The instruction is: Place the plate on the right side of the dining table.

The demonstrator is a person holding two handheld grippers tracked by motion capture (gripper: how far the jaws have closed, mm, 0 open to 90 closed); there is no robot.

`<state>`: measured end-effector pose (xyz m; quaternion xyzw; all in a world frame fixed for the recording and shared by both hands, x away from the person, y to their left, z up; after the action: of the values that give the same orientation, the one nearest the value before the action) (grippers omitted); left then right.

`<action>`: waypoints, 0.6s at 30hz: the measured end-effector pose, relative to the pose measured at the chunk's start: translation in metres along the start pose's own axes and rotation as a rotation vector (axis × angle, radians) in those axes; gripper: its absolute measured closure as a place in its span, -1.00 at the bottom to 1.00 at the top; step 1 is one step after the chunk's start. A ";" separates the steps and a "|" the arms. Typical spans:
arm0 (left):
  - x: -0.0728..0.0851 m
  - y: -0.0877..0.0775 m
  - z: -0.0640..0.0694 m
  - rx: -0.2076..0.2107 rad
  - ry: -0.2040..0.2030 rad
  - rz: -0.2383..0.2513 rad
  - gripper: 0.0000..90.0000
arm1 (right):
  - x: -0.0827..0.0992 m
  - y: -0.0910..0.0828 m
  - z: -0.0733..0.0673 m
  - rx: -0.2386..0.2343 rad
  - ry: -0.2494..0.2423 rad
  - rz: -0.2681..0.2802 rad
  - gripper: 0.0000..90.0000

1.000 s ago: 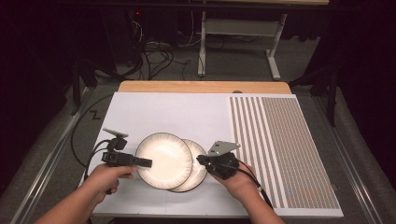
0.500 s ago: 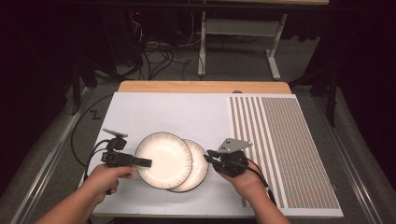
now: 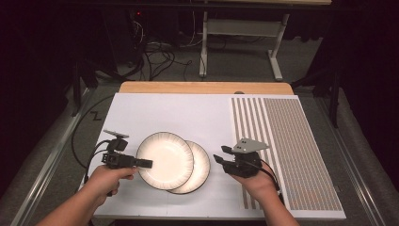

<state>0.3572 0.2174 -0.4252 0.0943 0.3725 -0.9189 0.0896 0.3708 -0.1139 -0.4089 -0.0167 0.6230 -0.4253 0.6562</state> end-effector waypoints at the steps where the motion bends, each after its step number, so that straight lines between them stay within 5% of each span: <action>1: 0.000 0.000 0.000 -0.004 0.006 0.003 0.59 | 0.001 -0.002 0.002 0.005 0.003 0.004 0.19; 18: 0.002 -0.003 0.008 -0.025 0.115 0.075 0.62 | 0.029 -0.041 0.024 0.116 0.067 0.073 -0.65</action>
<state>0.3541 0.2139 -0.4182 0.1595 0.3849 -0.9031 0.1035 0.3642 -0.1688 -0.4039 0.0581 0.6191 -0.4368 0.6500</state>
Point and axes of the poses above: each handheld gripper's, and its own axes: y roughly forward along the jaws, x roughly out of its underside, z roughly to its right, the point moved 5 cm from there along y, roughly forward along the jaws, and after that the axes turned 14 degrees about -y, right-handed, at the moved point
